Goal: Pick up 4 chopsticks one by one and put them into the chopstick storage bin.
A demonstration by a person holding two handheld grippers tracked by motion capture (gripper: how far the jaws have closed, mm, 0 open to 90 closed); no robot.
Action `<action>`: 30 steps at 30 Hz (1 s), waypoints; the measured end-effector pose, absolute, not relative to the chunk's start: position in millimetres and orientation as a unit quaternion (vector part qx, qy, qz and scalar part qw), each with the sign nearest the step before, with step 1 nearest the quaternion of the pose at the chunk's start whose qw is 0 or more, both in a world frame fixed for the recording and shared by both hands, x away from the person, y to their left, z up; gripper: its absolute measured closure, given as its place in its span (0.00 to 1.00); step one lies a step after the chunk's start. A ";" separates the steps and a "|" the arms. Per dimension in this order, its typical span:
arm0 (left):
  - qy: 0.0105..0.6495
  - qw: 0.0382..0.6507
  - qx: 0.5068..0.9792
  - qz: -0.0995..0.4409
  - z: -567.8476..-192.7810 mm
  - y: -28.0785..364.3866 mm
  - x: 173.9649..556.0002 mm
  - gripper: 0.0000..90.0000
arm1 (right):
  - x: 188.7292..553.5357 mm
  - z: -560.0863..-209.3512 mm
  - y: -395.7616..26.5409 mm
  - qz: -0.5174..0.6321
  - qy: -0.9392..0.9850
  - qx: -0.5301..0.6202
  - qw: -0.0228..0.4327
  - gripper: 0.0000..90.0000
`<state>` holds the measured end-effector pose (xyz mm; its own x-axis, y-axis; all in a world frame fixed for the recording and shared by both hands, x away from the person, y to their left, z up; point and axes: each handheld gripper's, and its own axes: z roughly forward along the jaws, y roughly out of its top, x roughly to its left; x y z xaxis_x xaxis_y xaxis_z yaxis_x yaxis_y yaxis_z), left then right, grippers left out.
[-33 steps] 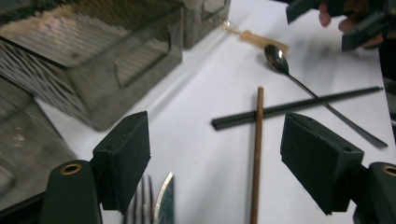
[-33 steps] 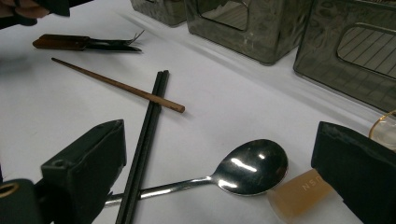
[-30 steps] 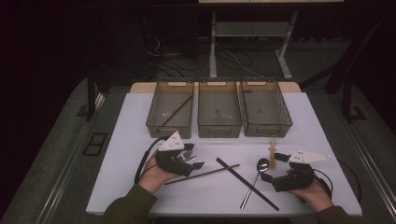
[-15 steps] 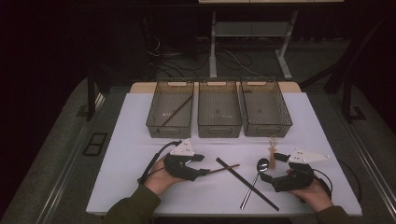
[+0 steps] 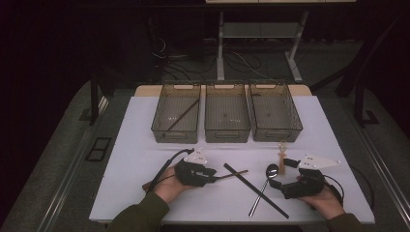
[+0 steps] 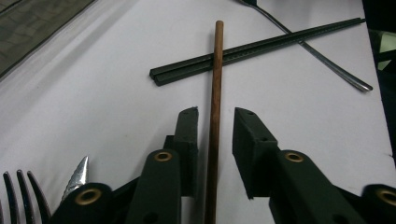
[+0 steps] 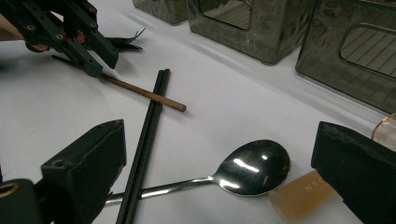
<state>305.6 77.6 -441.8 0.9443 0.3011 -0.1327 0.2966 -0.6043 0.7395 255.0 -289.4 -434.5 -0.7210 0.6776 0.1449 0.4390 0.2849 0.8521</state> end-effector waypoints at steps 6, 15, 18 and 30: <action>0.164 0.404 0.900 -0.003 -444.8 75.4 305.7 0.85 | 254.9 -434.5 -289.0 0.483 0.792 0.353 0.124 0.04; 0.163 0.394 0.904 -0.002 -448.5 72.7 305.8 0.89 | 254.8 -434.5 -288.8 0.482 0.792 0.353 0.124 0.04; 0.162 0.393 0.905 -0.003 -449.2 71.9 305.4 0.90 | 254.8 -434.5 -288.8 0.482 0.792 0.354 0.124 0.04; 0.160 0.388 0.908 0.000 -448.3 70.5 305.2 0.94 | 254.7 -434.4 -288.8 0.482 0.792 0.353 0.124 0.04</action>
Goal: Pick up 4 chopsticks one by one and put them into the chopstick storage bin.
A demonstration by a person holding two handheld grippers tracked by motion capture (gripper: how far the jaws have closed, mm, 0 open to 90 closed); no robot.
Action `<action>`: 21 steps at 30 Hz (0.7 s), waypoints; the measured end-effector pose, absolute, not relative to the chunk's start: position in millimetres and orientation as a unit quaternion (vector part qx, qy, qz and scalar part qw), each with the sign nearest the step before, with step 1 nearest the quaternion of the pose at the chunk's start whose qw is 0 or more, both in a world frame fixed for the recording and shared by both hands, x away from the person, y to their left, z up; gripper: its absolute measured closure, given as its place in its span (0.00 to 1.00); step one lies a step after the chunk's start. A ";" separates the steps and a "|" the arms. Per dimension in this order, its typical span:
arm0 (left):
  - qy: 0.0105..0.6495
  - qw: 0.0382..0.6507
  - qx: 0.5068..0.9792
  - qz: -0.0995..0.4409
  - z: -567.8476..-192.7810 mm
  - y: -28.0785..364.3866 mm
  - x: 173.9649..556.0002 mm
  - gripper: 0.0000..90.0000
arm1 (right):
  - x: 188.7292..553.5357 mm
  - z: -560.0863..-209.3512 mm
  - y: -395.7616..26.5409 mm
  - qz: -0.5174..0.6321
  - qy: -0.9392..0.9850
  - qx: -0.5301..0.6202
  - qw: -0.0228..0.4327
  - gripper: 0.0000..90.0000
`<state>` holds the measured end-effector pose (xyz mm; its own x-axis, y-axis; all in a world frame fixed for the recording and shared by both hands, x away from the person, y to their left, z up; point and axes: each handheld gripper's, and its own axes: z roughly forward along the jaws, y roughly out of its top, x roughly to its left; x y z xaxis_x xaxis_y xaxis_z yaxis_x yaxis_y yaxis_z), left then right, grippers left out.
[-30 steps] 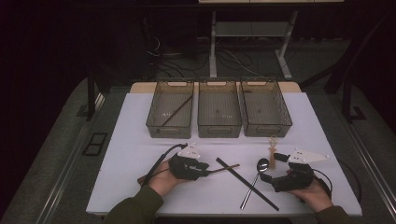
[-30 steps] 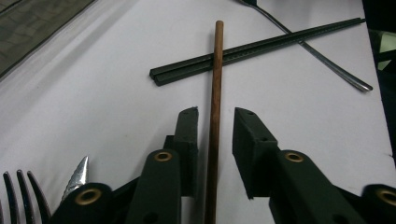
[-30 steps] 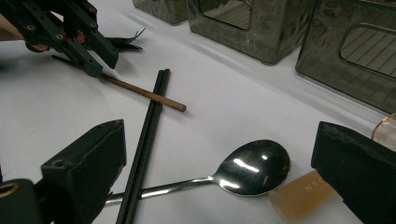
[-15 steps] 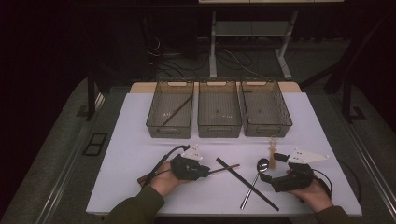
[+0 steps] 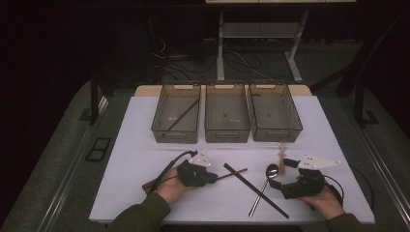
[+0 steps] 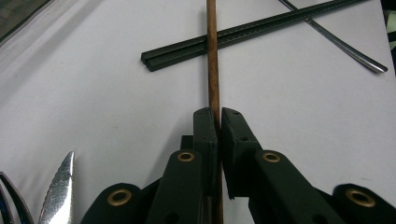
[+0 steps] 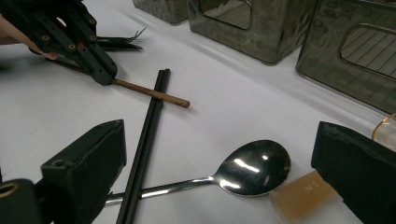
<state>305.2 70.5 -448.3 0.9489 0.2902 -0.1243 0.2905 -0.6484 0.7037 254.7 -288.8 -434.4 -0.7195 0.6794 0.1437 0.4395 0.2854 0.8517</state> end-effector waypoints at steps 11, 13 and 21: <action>0.167 0.386 0.907 -0.013 -445.5 68.9 304.4 0.94 | 254.5 -434.1 -288.9 0.482 0.792 0.353 0.125 0.04; 0.169 0.384 0.908 -0.015 -444.6 69.1 304.5 0.94 | 254.6 -434.2 -289.0 0.483 0.792 0.352 0.125 0.04; 0.180 0.393 0.902 -0.019 -437.7 75.3 305.6 0.94 | 254.4 -433.9 -289.1 0.483 0.792 0.352 0.125 0.04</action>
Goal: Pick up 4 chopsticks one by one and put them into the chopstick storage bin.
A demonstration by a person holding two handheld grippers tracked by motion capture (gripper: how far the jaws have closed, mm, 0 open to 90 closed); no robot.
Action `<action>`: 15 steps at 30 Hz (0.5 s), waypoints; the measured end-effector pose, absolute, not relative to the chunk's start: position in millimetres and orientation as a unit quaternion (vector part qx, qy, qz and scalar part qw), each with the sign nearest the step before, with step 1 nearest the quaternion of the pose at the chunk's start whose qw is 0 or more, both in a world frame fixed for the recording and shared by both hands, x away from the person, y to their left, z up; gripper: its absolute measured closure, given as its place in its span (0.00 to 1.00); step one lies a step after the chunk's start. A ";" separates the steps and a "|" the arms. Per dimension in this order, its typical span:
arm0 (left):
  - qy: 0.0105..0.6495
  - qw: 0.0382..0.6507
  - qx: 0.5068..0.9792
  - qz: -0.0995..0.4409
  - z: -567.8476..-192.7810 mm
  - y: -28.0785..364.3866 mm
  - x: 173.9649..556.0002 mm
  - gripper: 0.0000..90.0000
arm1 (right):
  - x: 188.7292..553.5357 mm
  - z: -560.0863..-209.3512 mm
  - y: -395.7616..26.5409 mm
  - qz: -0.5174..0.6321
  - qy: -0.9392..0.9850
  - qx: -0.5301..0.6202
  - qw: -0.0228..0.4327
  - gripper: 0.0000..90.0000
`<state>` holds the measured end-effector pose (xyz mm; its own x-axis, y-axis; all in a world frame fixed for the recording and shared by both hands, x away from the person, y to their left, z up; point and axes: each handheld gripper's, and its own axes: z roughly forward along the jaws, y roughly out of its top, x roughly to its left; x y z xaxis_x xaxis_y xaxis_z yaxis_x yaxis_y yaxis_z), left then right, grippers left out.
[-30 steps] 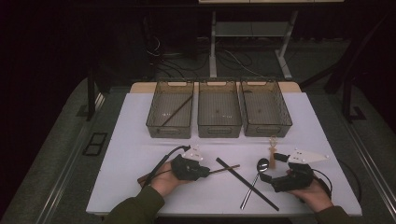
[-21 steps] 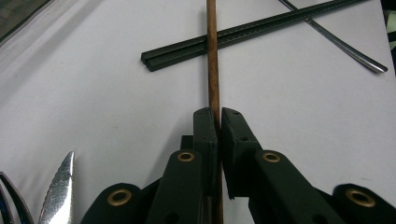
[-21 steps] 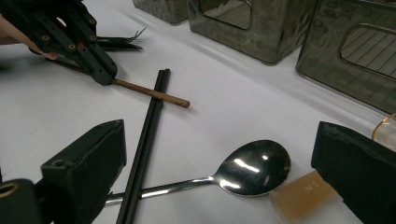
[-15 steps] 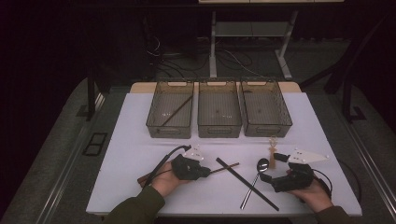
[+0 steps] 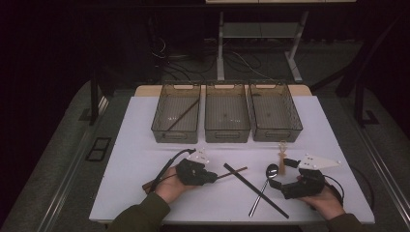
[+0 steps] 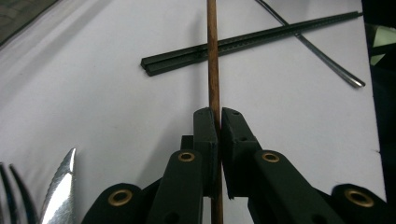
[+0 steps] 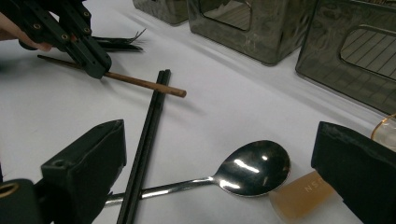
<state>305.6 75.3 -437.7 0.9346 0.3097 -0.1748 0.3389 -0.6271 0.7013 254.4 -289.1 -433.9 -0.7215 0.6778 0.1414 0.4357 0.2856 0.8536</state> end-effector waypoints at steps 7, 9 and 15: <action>0.193 0.397 0.897 -0.022 -433.4 82.2 307.7 0.94 | 254.3 -433.8 -289.0 0.485 0.791 0.352 0.125 0.04; 0.193 0.398 0.897 -0.021 -432.2 84.6 308.8 0.94 | 254.1 -433.8 -288.6 0.486 0.791 0.351 0.125 0.04; 0.207 0.404 0.891 -0.022 -429.0 91.2 310.0 0.94 | 255.2 -434.8 -283.9 0.484 0.792 0.351 0.121 0.04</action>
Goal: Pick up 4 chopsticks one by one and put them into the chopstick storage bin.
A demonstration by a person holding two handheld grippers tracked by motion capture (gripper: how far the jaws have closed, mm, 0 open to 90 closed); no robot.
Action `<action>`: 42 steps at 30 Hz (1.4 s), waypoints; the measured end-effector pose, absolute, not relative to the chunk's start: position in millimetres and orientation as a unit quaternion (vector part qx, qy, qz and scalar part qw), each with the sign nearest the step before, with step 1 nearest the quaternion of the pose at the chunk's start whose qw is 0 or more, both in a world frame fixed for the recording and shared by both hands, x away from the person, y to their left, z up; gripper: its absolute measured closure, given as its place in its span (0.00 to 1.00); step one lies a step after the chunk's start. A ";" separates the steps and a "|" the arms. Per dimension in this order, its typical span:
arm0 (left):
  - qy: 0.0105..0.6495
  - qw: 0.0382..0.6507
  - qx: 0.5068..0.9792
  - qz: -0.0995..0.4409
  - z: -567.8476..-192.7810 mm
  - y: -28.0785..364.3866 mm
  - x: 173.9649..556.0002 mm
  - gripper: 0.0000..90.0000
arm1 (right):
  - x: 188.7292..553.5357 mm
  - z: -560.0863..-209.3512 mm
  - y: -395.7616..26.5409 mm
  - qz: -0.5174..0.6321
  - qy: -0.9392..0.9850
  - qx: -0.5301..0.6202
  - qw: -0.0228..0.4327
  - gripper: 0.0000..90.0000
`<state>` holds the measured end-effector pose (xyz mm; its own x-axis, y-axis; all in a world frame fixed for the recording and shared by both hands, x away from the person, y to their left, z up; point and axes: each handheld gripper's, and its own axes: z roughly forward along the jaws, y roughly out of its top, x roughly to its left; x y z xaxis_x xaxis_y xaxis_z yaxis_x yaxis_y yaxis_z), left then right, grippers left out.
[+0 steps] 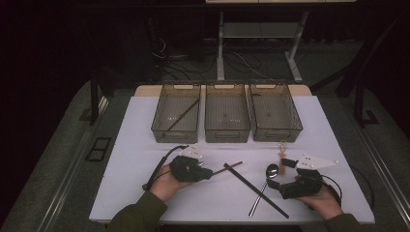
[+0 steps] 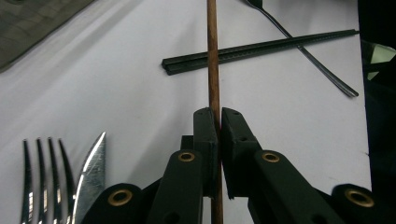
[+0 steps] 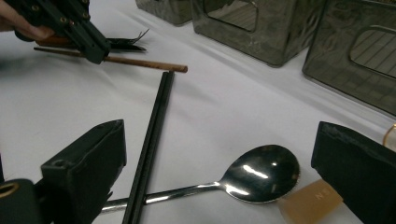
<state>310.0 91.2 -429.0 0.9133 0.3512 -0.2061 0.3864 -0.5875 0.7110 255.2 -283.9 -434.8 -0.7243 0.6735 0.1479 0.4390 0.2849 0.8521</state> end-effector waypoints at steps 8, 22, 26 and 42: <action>0.219 0.413 0.884 -0.016 -422.3 100.5 311.4 0.94 | 254.7 -434.8 -283.3 0.482 0.795 0.348 0.121 0.04; 0.239 0.419 0.876 0.009 -414.6 117.4 316.2 0.94 | 253.9 -434.5 -284.4 0.482 0.795 0.348 0.122 0.04; 0.246 0.420 0.873 0.019 -412.3 123.1 317.6 0.94 | 253.9 -434.5 -284.7 0.481 0.795 0.349 0.121 0.04; 0.278 0.439 0.853 0.049 -400.1 149.8 327.5 0.94 | 254.2 -434.7 -284.8 0.481 0.795 0.349 0.122 0.04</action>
<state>327.5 149.8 -400.1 0.8410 0.5166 -0.1606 0.4306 -0.4596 0.7768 254.2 -284.8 -434.7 -0.7268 0.6720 0.1423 0.4381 0.2939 0.8496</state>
